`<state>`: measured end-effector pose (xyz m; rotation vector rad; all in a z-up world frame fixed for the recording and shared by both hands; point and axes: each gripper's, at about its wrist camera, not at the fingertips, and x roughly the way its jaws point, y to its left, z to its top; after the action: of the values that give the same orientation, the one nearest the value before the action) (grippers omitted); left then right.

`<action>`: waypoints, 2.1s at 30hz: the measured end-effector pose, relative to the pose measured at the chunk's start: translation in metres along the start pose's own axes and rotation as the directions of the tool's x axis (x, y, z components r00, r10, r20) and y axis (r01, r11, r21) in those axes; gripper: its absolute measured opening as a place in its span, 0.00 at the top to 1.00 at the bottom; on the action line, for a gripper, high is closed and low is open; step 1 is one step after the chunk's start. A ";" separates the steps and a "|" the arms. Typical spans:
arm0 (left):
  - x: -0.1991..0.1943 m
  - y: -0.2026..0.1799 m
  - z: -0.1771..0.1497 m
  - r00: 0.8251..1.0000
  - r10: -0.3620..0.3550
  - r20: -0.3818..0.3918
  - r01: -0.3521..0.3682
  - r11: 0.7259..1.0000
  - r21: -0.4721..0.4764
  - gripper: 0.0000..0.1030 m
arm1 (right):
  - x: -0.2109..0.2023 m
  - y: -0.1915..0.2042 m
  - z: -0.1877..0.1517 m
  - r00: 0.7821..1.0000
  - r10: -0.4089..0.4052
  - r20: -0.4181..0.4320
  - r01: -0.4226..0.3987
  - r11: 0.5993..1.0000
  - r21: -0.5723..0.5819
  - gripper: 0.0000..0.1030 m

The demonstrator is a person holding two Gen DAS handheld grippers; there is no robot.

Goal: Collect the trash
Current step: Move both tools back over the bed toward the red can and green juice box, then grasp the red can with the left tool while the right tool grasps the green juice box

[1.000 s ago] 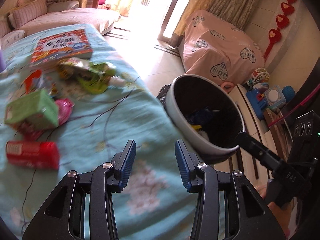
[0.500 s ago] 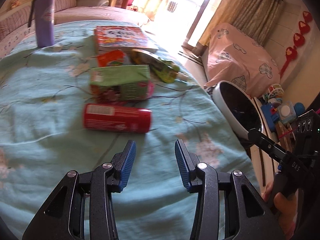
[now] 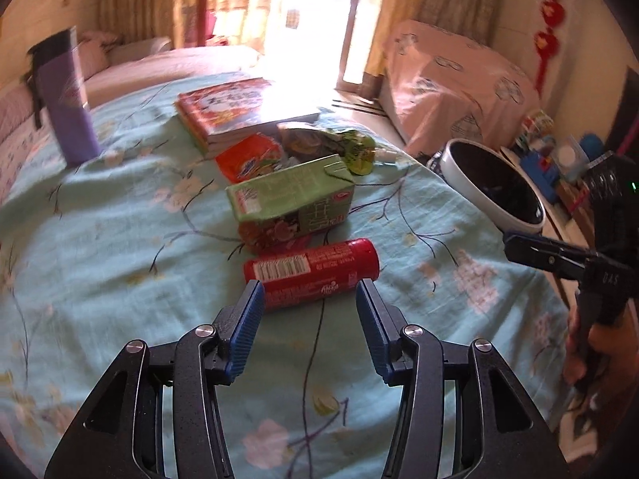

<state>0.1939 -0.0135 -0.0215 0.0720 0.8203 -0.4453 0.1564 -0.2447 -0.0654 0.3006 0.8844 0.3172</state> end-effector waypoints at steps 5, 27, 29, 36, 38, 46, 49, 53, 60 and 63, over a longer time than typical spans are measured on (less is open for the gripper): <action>0.013 -0.003 0.009 1.000 -0.010 -0.003 0.011 0.991 0.131 0.30 | 0.010 0.000 0.003 1.000 0.000 -0.021 0.000 1.000 -0.001 0.13; 0.008 0.012 -0.028 0.994 -0.002 -0.109 0.004 1.000 0.016 0.61 | 0.061 0.039 0.039 0.993 0.108 -0.054 -0.115 0.981 -0.155 0.14; -0.002 0.026 -0.038 0.995 -0.009 -0.098 0.000 0.996 -0.089 0.61 | 0.070 0.051 0.044 0.988 0.133 -0.076 -0.146 0.967 -0.208 0.14; -0.022 0.049 -0.060 0.997 0.021 -0.075 -0.042 0.955 -0.295 0.61 | 0.102 0.094 0.056 0.983 0.145 -0.116 -0.182 0.882 -0.434 0.14; -0.022 0.051 -0.062 0.998 0.007 -0.070 -0.030 0.942 -0.335 0.61 | 0.112 0.105 0.057 0.984 0.133 -0.120 -0.175 0.854 -0.491 0.14; -0.020 0.048 -0.062 0.997 0.018 -0.072 -0.043 0.933 -0.357 0.62 | 0.124 0.103 0.056 0.983 0.136 -0.120 -0.176 0.882 -0.438 0.62; -0.020 0.046 -0.063 0.998 0.006 -0.065 -0.030 0.927 -0.373 0.62 | 0.106 0.094 0.050 0.985 0.142 -0.098 -0.169 0.910 -0.378 0.63; -0.022 0.039 -0.063 0.998 -0.004 -0.055 -0.017 0.927 -0.376 0.62 | 0.065 0.084 0.034 0.989 0.137 -0.049 -0.146 0.938 -0.316 0.63; -0.014 0.017 -0.060 0.998 -0.029 -0.061 0.007 0.942 -0.336 0.63 | 0.020 0.050 -0.002 0.997 0.066 -0.034 -0.073 0.971 -0.227 0.64; -0.014 0.011 -0.060 0.998 -0.029 -0.060 0.009 0.947 -0.320 0.63 | 0.020 0.038 -0.005 0.993 0.102 -0.065 -0.112 0.977 -0.180 0.60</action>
<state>0.1489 0.0152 -0.0533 -0.2240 0.9486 -0.3244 0.1592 -0.2017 -0.0678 0.1694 0.8884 0.5060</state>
